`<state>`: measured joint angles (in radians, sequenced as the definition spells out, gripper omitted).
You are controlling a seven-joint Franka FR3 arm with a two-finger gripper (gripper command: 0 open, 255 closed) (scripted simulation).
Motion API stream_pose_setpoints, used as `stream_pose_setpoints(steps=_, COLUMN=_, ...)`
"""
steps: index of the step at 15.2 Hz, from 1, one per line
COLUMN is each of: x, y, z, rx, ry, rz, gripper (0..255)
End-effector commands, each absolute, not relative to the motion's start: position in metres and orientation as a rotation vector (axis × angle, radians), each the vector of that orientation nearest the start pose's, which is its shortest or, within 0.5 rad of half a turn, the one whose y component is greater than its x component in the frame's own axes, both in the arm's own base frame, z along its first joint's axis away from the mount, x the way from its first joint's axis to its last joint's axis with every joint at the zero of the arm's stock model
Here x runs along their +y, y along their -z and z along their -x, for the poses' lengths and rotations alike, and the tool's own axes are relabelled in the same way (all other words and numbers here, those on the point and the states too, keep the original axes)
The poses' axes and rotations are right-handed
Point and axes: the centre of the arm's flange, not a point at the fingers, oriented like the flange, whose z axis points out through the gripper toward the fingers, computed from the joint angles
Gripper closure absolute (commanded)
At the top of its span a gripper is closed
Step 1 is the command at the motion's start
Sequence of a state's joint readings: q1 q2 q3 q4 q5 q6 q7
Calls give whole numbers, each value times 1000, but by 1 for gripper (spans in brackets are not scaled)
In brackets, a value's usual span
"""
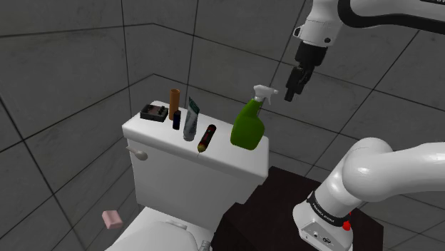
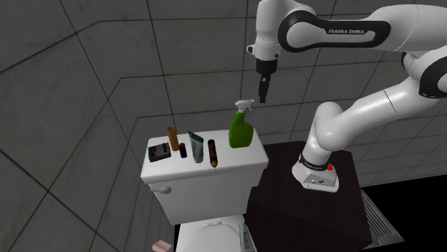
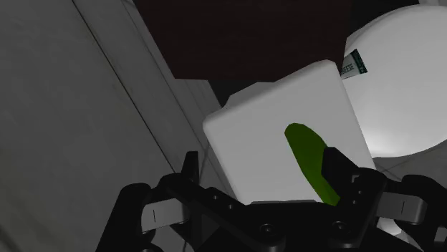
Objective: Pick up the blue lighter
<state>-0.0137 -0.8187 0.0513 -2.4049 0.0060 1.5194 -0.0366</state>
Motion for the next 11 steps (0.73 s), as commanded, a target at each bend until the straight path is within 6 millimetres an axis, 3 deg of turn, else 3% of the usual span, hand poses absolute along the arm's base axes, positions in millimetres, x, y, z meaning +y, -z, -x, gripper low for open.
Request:
stream_pose_setpoints(steps=1, x=16, y=-573, z=-291, rx=-90, ry=-107, rz=3169, gripper=0)
stream_pose_setpoints(steps=11, x=113, y=-526, z=-361, rx=227, ry=-78, rz=3151, gripper=0)
